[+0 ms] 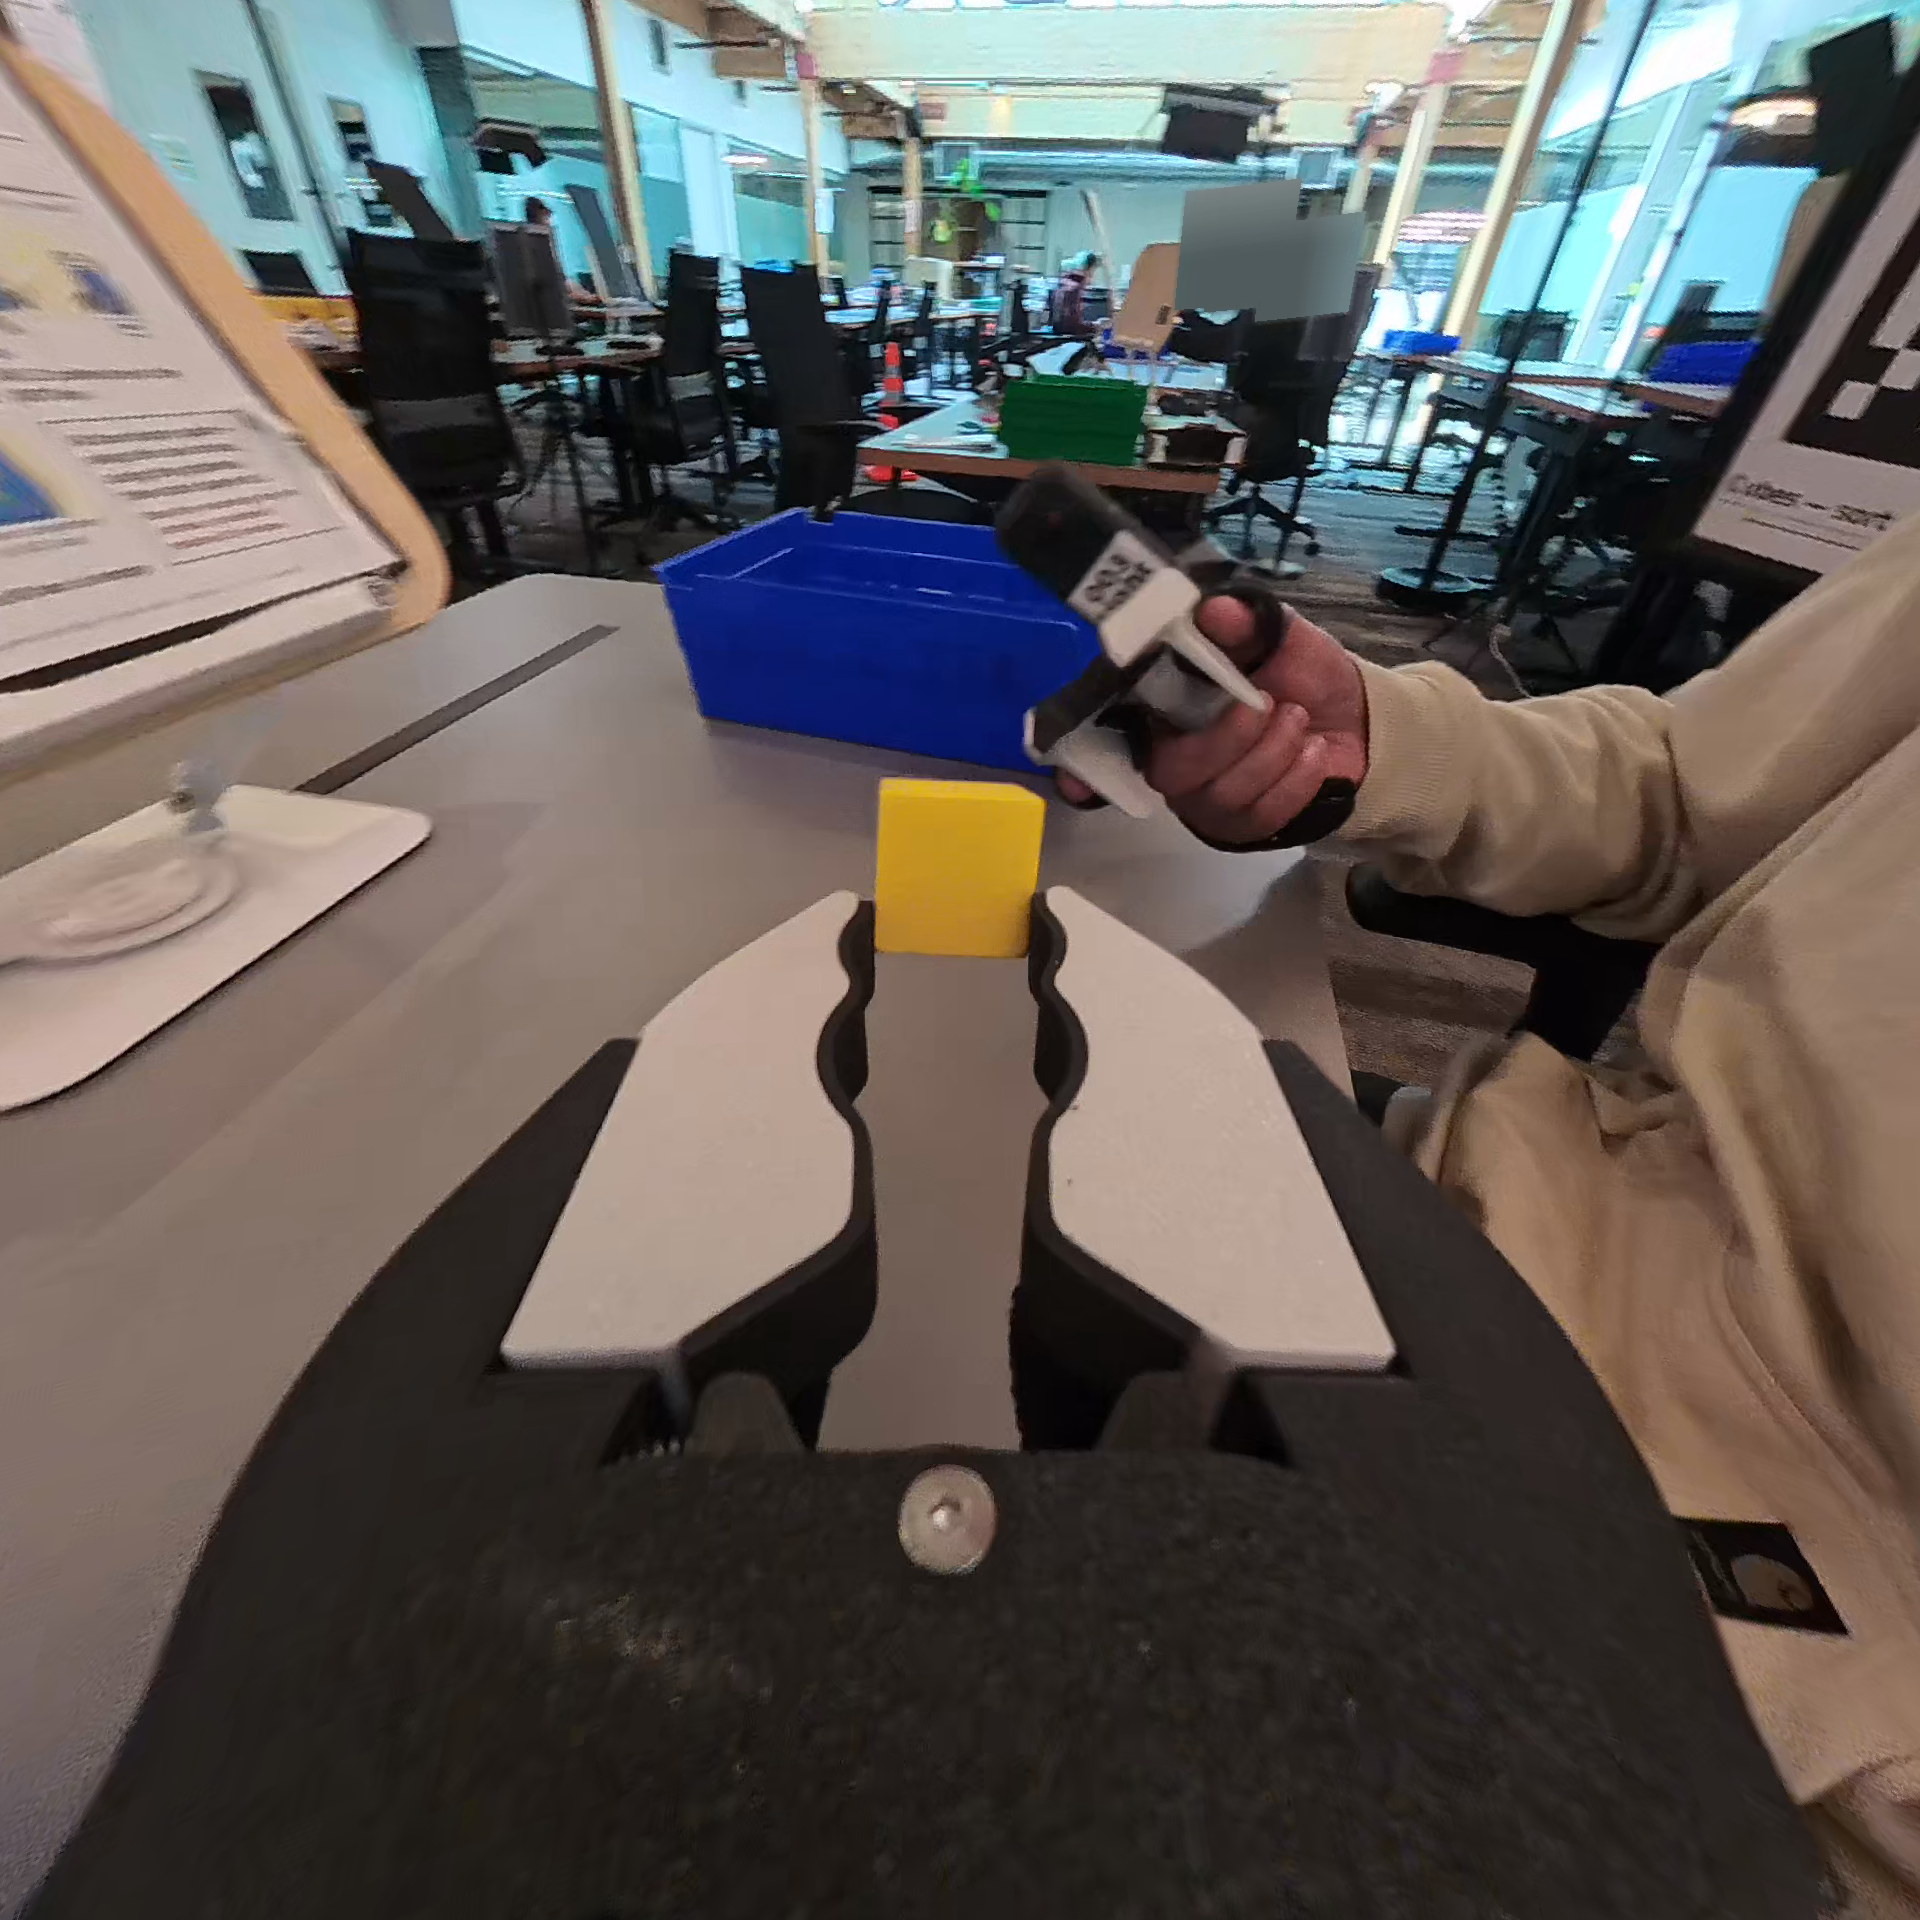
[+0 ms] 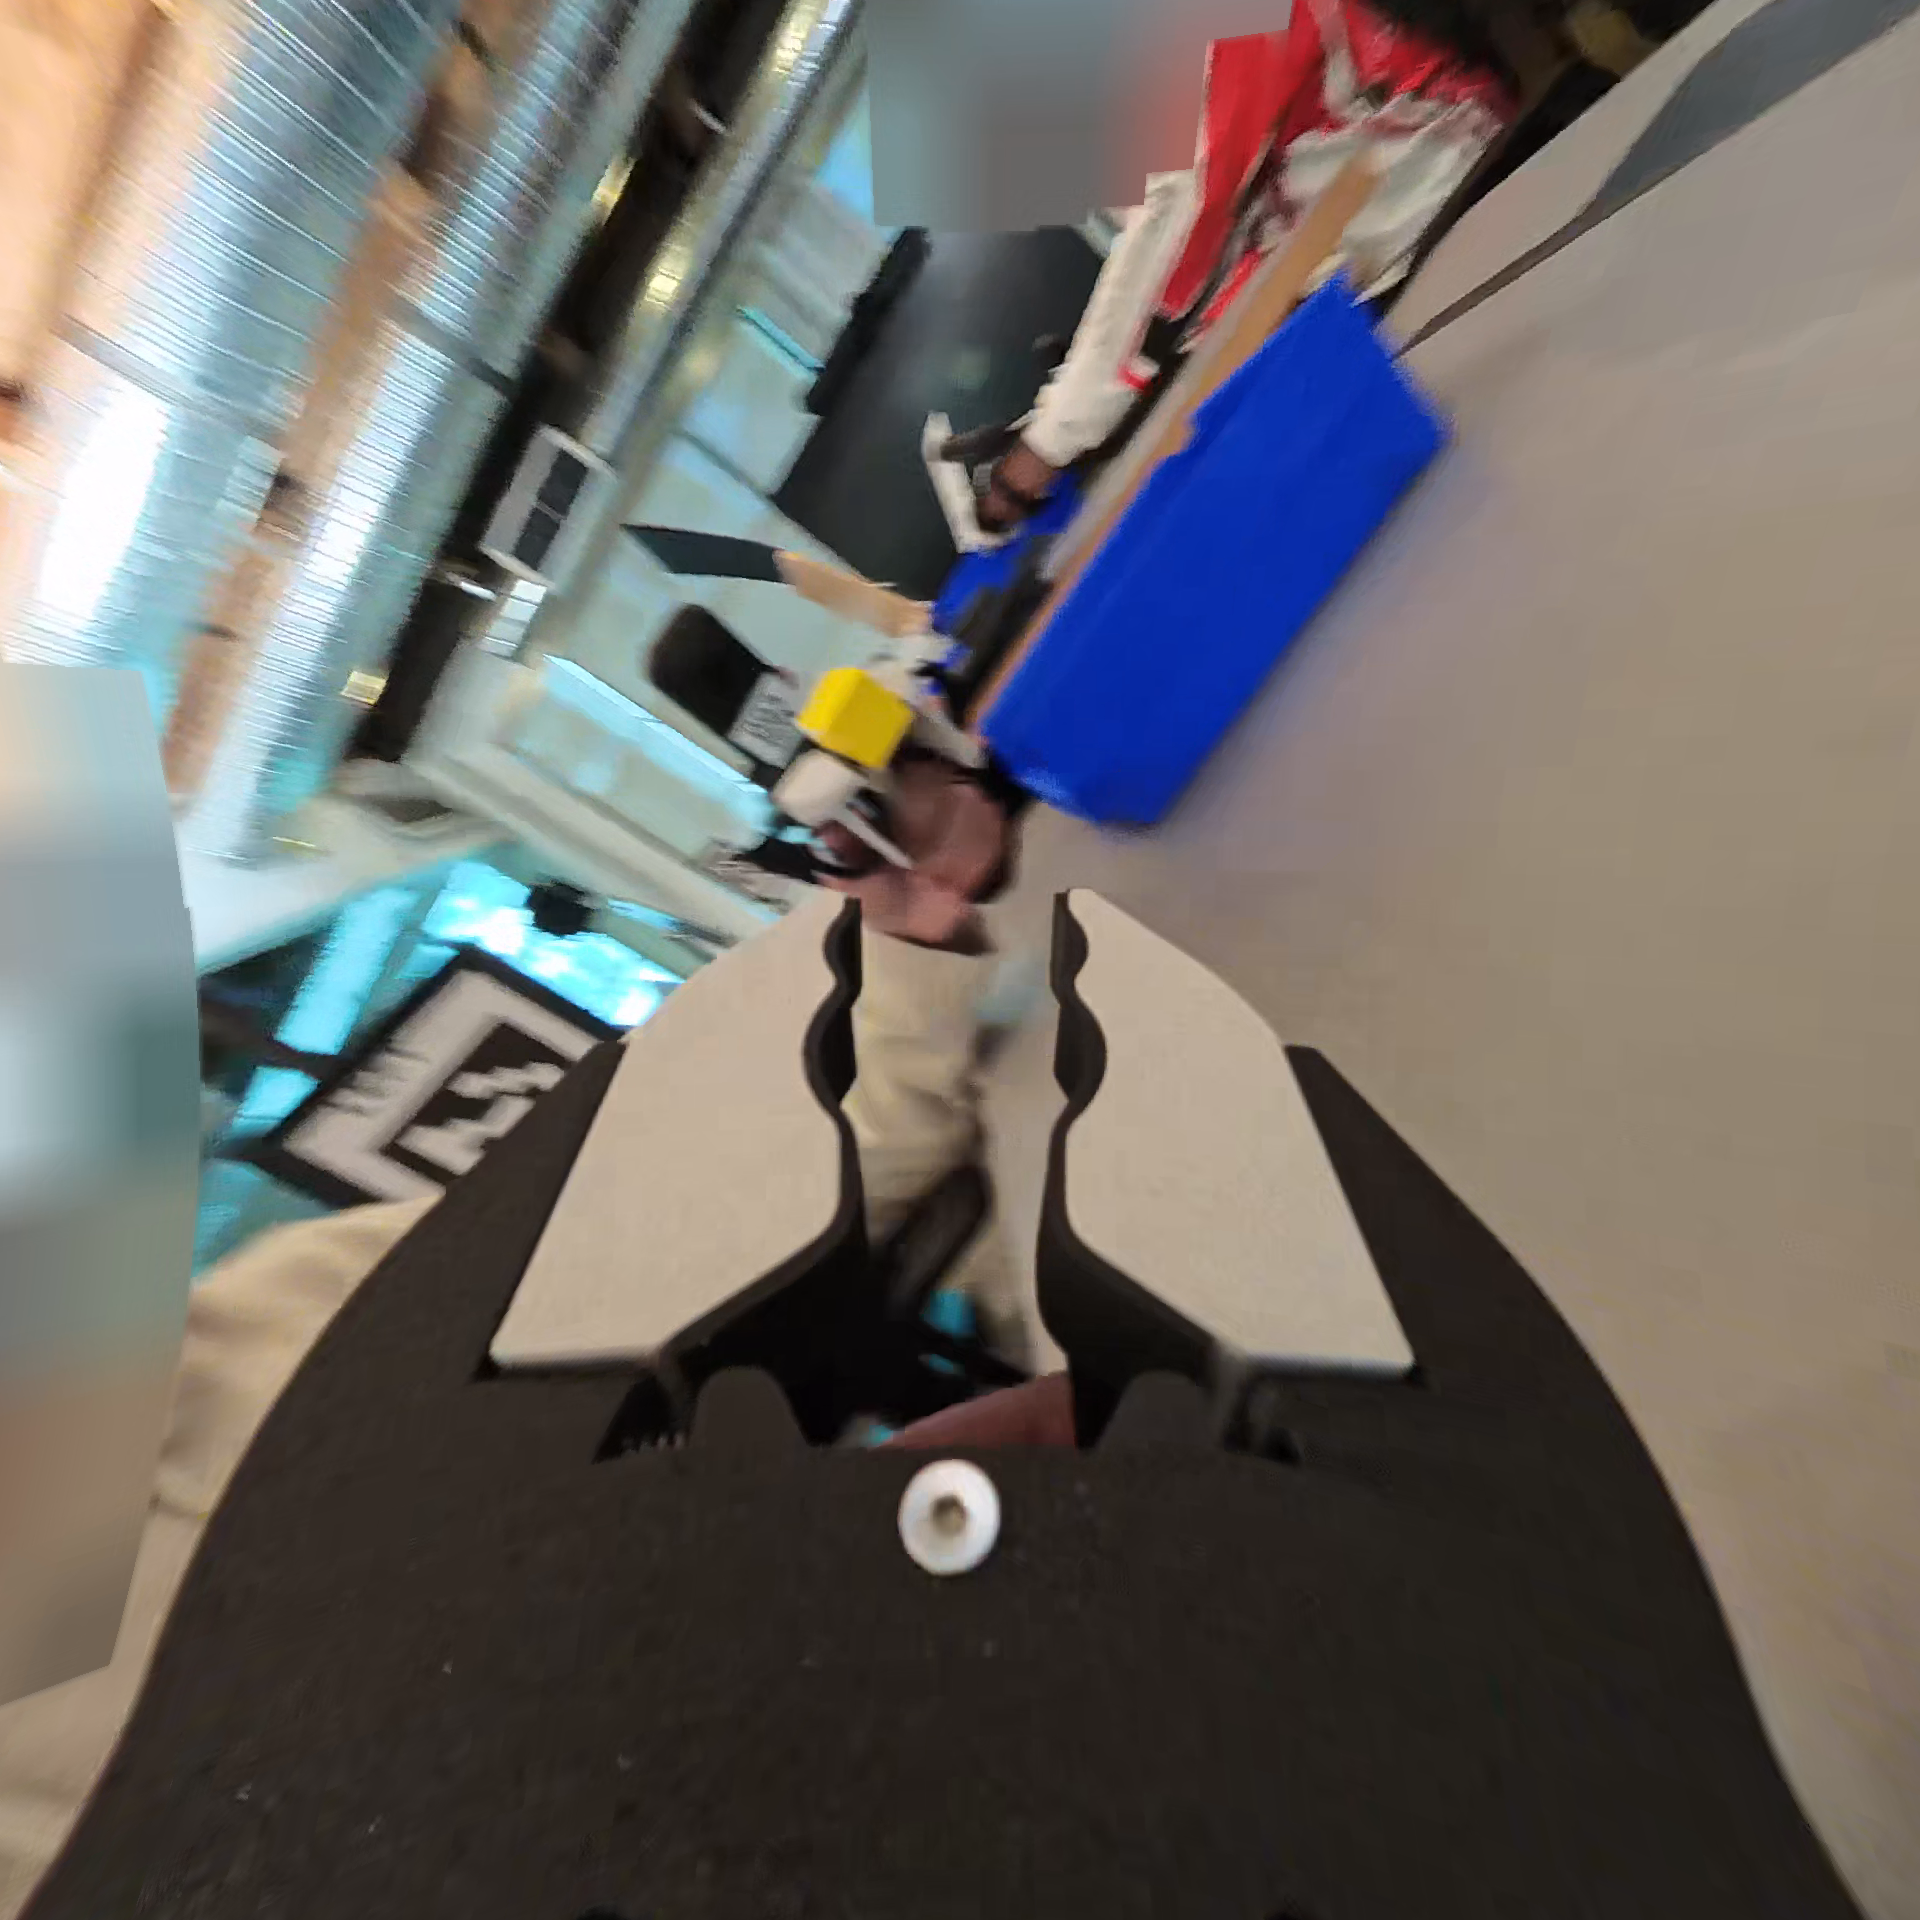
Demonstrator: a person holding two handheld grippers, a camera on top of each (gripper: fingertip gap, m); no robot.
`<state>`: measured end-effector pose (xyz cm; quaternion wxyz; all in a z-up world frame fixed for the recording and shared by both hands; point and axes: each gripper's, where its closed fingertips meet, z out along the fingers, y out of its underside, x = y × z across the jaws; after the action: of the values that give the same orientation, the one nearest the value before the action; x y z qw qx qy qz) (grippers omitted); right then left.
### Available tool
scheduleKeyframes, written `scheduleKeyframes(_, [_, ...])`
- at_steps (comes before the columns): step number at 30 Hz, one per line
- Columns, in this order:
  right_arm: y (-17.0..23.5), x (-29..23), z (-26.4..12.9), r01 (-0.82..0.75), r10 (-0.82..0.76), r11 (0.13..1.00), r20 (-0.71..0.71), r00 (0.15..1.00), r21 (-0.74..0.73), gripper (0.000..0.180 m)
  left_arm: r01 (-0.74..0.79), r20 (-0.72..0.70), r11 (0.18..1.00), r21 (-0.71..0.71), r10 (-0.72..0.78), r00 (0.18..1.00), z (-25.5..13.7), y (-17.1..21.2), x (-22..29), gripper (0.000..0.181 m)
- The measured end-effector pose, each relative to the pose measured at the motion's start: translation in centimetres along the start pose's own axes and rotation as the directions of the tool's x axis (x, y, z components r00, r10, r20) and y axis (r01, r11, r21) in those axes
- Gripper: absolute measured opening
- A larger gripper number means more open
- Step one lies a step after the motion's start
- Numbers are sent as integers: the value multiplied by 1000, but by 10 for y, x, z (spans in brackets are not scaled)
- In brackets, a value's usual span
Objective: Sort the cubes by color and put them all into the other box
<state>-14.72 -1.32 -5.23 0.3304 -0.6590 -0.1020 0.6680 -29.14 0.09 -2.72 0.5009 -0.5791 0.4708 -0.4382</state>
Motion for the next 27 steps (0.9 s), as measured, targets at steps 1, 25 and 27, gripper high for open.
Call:
scheduleKeyframes(1, [0, -7, 10, -77, 77, 997, 63, 995, -13, 35, -8, -31, 1000, -1, 8, 999, 13, 2, 4, 28])
scheduleKeyframes(25, [13, -13, 65, -441, 462, 887, 282, 841, -136, 29, -72, -147, 993, -94, 58, 987, 97, 24, 27, 33])
scheduleKeyframes(27, [13, -12, 59, -396, 415, 910, 259, 872, -125, 29, -34, -132, 994, -107, 20, 991, 91, 22, 33, 62])
